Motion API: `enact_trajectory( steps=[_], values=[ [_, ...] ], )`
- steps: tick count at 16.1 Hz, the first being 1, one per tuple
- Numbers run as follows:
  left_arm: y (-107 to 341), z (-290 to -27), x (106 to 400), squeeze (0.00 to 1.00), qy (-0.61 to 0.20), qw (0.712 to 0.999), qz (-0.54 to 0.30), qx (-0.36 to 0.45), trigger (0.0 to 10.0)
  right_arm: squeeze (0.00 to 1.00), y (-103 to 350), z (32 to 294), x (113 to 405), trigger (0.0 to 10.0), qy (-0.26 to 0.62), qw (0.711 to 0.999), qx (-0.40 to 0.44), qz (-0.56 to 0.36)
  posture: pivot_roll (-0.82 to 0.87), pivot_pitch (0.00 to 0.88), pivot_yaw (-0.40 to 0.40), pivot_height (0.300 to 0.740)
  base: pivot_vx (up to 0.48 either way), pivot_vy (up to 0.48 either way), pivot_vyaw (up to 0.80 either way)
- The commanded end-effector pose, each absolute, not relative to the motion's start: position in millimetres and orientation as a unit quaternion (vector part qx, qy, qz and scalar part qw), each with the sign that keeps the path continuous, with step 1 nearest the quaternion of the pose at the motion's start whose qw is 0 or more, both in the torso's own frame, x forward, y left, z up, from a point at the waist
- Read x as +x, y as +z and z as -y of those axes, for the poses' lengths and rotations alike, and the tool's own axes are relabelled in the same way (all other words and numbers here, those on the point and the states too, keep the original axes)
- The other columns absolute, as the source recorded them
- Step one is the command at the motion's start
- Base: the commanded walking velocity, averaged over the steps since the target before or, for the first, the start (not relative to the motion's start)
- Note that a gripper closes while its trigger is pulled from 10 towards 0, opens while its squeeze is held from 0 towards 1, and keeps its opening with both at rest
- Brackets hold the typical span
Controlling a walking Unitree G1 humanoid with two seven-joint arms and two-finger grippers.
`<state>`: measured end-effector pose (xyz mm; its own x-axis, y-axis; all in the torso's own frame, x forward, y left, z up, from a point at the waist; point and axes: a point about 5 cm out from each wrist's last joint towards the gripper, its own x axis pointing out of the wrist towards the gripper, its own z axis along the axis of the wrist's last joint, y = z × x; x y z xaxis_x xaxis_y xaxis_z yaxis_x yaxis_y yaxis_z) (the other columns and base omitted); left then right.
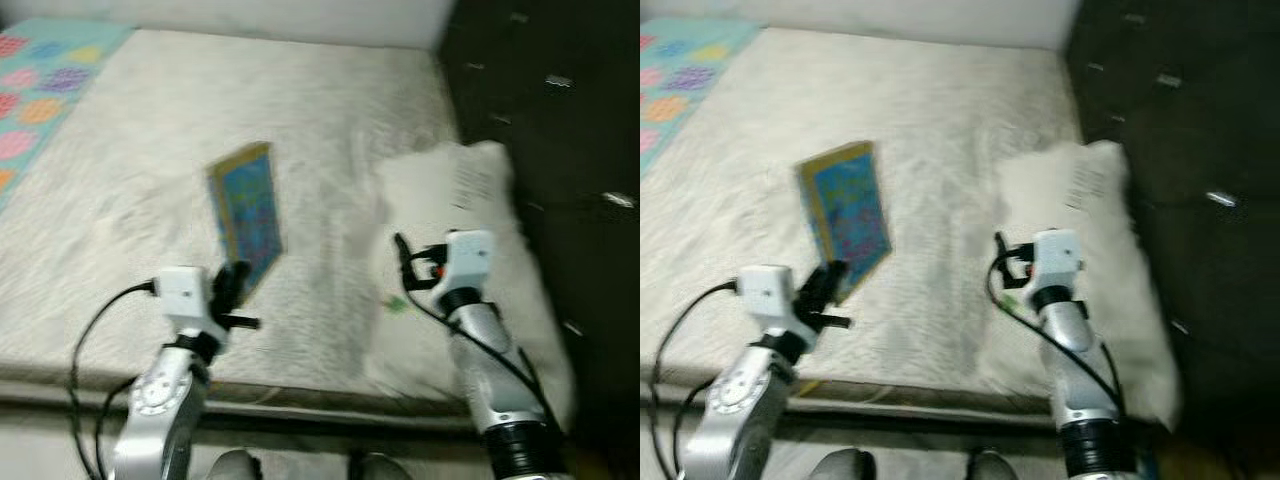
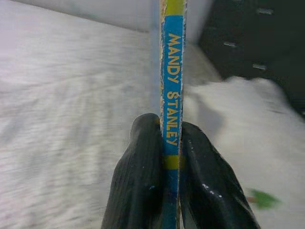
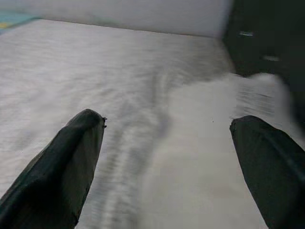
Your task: Clean up the room
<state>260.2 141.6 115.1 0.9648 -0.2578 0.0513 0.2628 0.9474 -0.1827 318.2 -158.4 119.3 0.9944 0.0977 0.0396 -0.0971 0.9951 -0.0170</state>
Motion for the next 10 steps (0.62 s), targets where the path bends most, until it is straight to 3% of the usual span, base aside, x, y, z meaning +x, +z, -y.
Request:
enact_trajectory(
  steps=[1,8,10],
  values=[
    [122,-146,260,0.0,-0.122,0.988,0.029,-0.089,10.0,0.0,116,156,317,10.0,0.05,0.999,-0.006,0.015,0.11,0.182,-0.037,0.74,0.0,0.0,0.0],
    [121,-152,258,0.0,-0.092,0.989,0.029,-0.109,10.0,0.0,118,155,318,10.0,0.054,0.998,-0.005,0.019,0.11,0.188,-0.038,0.74,0.0,0.0,0.0],
    [120,-159,250,0.0,-0.073,0.986,0.03,-0.147,10.0,0.0,117,151,315,10.0,0.068,0.998,0.0,0.019,0.11,0.195,-0.038,0.74,0.0,0.0,0.0]
  ],
)
